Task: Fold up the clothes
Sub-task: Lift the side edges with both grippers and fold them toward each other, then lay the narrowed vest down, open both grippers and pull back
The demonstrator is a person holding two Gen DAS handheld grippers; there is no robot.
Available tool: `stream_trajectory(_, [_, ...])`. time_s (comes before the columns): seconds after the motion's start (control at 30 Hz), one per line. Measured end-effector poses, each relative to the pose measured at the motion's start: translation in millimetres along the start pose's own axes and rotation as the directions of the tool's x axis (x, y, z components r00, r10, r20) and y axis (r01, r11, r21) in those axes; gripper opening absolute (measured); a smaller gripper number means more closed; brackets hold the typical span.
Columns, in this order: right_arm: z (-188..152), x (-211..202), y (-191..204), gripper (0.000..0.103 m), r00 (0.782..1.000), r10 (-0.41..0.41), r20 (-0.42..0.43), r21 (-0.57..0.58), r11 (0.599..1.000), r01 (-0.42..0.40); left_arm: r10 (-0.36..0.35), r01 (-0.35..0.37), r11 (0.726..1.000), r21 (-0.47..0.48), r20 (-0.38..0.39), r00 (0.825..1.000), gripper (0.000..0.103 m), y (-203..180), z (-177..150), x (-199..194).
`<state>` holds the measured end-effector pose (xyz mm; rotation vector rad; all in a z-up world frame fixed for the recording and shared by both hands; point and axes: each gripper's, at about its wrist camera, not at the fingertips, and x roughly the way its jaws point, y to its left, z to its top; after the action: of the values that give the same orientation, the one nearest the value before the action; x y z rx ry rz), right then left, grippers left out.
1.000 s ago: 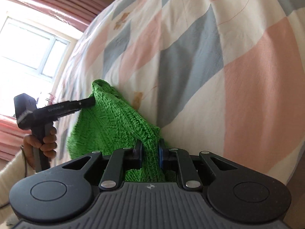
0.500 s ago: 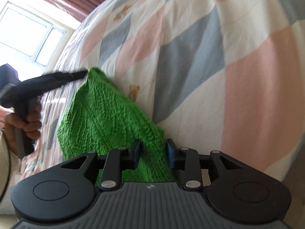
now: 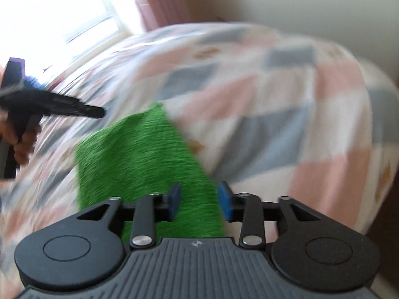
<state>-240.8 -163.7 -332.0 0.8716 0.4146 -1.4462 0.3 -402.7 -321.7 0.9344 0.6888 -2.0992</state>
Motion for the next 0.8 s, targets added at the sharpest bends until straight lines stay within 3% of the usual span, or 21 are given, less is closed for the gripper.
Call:
stream_trajectory(0.1, [-14,5,26,0.052,1.000,-0.005,0.000,-0.161,0.987,0.005,0.058,-0.058,0.998,0.005,-0.036,0.998,0.011,-1,-23,8])
stream_trajectory(0.2, [-27,29,20,0.054,0.998,-0.004,-0.060,-0.188,0.982,-0.007,0.127,-0.123,0.991,0.058,-0.081,0.989,0.011,-6,-44,39])
stream_trajectory(0.3, [-28,42,9,0.059,0.994,0.015,-0.105,-0.161,0.986,-0.032,0.185,-0.178,0.978,0.110,-0.066,0.980,0.010,-17,-50,50])
stream_trajectory(0.37, [-21,34,6,0.058,0.994,0.023,-0.107,-0.146,0.989,-0.038,0.181,-0.178,0.982,0.055,-0.047,0.982,0.008,-18,-48,33])
stream_trajectory(0.47, [-16,13,12,0.057,0.998,0.045,-0.047,-0.188,0.981,-0.053,0.169,-0.169,0.985,-0.012,0.002,0.986,0.009,-28,-55,-10])
stream_trajectory(0.57, [-17,1,20,0.056,0.996,0.083,-0.032,-0.221,0.971,-0.088,0.129,-0.126,0.989,-0.082,0.022,0.991,0.009,-46,-73,-44])
stream_trajectory(0.7, [-29,16,26,0.055,0.995,0.051,-0.089,-0.262,0.962,-0.073,0.086,-0.087,0.989,-0.119,-0.015,0.996,0.009,-76,-107,-44])
stream_trajectory(0.8, [-38,31,21,0.056,0.992,0.044,-0.117,-0.256,0.964,-0.073,0.115,-0.119,0.983,-0.140,-0.042,0.993,0.009,-85,-124,-27])
